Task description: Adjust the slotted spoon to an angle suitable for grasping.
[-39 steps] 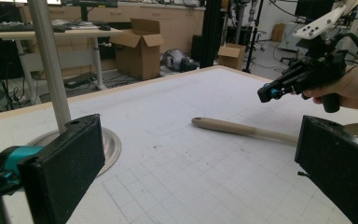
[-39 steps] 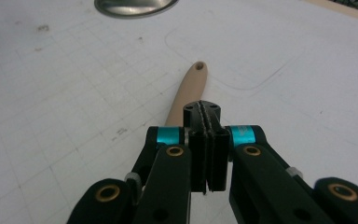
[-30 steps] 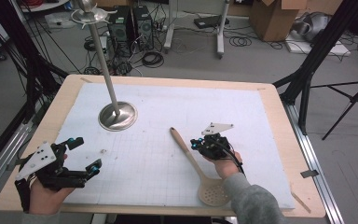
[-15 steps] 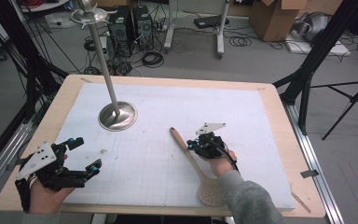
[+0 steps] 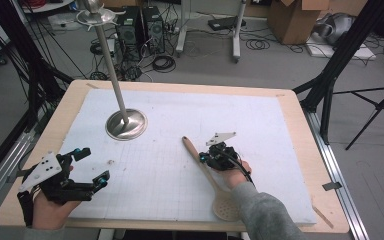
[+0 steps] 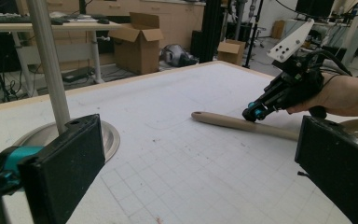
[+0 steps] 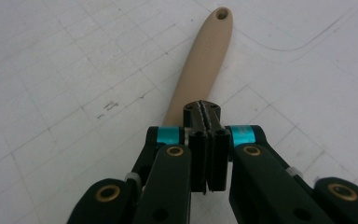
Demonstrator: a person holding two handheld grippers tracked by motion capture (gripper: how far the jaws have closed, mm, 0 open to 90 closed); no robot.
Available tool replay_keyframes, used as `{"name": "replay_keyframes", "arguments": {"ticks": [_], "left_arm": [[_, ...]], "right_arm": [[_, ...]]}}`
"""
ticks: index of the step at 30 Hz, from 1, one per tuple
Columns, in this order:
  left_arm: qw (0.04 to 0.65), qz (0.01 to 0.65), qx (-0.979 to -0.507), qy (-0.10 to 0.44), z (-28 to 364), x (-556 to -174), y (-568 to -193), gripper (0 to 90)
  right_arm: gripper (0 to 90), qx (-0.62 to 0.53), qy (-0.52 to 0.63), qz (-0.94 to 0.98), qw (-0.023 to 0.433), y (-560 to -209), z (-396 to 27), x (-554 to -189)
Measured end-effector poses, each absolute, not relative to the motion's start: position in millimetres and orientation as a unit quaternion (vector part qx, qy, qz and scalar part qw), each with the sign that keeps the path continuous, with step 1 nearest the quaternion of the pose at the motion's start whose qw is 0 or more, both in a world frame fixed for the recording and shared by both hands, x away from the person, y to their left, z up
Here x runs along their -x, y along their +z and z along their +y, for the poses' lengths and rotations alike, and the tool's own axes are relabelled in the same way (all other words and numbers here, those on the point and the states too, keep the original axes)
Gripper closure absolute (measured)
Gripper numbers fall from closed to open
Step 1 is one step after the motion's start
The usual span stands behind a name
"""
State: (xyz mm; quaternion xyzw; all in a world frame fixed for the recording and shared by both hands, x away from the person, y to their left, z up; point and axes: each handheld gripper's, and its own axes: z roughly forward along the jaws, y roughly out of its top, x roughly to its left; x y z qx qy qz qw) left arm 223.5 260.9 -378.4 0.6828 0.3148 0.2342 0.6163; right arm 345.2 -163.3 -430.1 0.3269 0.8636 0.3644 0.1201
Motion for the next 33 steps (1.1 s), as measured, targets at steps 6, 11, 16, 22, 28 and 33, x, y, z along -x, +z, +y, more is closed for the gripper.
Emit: {"name": "replay_keyframes", "arguments": {"ticks": [6,11,16,22,28,33], "left_arm": [[0.617,0.317,-0.682,0.234,261,-224,-379,1.8],[0.616,0.315,-0.683,0.233,261,-224,-379,1.8],[0.616,0.316,-0.683,0.233,261,-224,-379,1.8],[0.616,0.315,-0.683,0.233,261,-224,-379,1.8],[0.617,0.316,-0.682,0.234,262,-224,-379,1.8],[0.617,0.315,-0.682,0.234,261,-224,-379,1.8]], "right_arm": [[90.0,-0.325,0.362,0.866,0.115,-431,-163,-347],[90.0,-0.311,0.363,0.872,0.107,-431,-158,-347],[90.0,-0.297,0.360,0.878,0.103,-431,-154,-346],[90.0,-0.271,0.350,0.891,0.097,-428,-143,-344],[90.0,-0.250,0.350,0.898,0.091,-427,-138,-343],[90.0,-0.236,0.351,0.902,0.087,-426,-134,-342]]}}
